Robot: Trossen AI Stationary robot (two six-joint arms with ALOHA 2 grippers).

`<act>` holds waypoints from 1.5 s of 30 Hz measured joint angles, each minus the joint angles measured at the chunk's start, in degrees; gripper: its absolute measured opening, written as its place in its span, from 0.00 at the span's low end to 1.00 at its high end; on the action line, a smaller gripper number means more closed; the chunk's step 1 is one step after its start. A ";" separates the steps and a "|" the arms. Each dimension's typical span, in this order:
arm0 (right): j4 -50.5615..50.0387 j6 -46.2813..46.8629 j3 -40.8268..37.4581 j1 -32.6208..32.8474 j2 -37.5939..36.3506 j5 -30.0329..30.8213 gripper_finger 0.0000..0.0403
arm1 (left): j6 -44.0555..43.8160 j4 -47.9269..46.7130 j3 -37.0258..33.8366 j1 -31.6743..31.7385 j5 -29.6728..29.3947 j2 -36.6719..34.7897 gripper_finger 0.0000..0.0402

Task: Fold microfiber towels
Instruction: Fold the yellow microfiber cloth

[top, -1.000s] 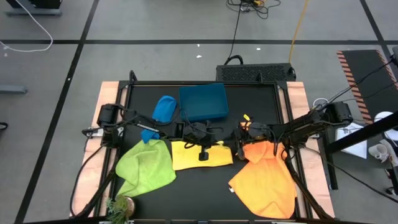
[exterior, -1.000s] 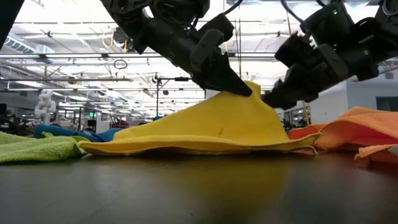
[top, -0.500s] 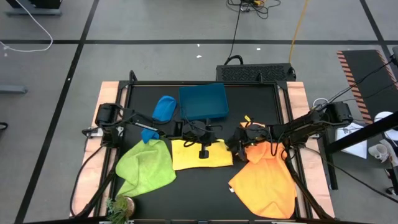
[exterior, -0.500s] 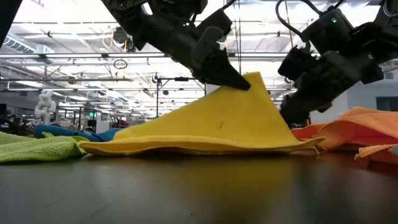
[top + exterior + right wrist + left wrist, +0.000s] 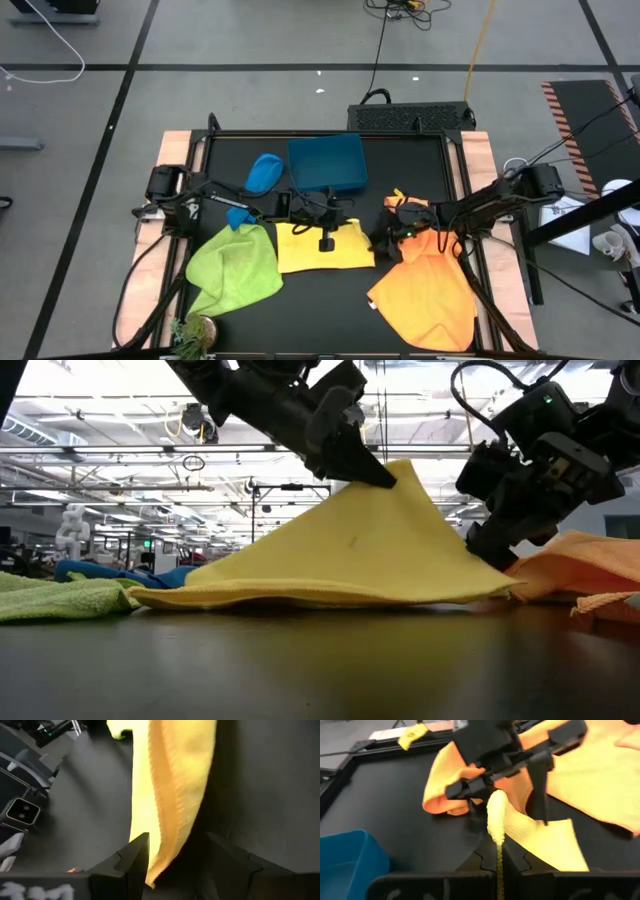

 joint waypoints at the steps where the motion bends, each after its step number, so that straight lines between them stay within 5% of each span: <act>1: 0.24 0.11 0.00 0.24 0.58 0.00 0.45 | -0.16 0.03 0.00 0.00 0.00 0.00 0.00; 11: 0.97 0.05 0.00 2.32 5.41 0.15 0.40 | -0.37 0.79 0.02 0.00 -1.39 0.07 0.00; 22: 0.52 -0.81 0.00 2.64 4.16 -0.01 0.02 | -5.13 0.58 0.02 -0.97 -3.59 0.07 0.00; 37: -13.47 -0.47 0.00 2.64 -18.16 -1.92 0.00 | -11.14 -0.52 0.07 -11.73 -18.43 -3.80 0.00; 45: -12.75 1.47 0.02 4.05 -25.61 -10.69 0.00 | -12.20 -2.83 0.04 -17.21 -27.30 -7.18 0.00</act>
